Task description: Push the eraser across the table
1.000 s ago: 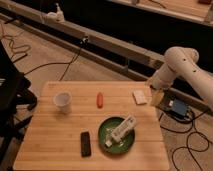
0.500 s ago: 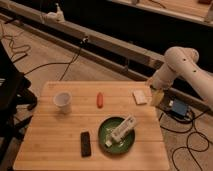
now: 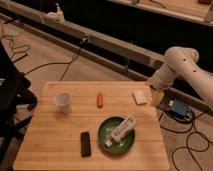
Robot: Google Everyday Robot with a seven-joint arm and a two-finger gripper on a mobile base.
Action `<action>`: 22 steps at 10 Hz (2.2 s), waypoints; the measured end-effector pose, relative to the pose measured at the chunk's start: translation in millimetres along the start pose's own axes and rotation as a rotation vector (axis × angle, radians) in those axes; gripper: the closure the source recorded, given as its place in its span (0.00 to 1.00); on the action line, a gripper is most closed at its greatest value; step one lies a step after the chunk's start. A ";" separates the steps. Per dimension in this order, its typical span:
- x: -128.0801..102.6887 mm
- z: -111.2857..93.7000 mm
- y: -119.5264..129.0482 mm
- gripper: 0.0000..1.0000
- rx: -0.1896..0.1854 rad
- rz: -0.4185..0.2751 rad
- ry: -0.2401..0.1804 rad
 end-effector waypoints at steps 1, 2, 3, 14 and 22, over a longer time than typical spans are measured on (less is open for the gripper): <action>0.0 0.0 0.0 0.31 0.000 0.000 0.000; 0.0 -0.1 0.0 0.43 0.000 0.000 0.000; 0.0 -0.1 0.0 0.51 0.000 0.000 0.000; -112.4 63.3 61.0 1.00 -0.147 -0.180 -0.185; -237.8 116.2 156.0 1.00 -0.249 -0.625 -0.181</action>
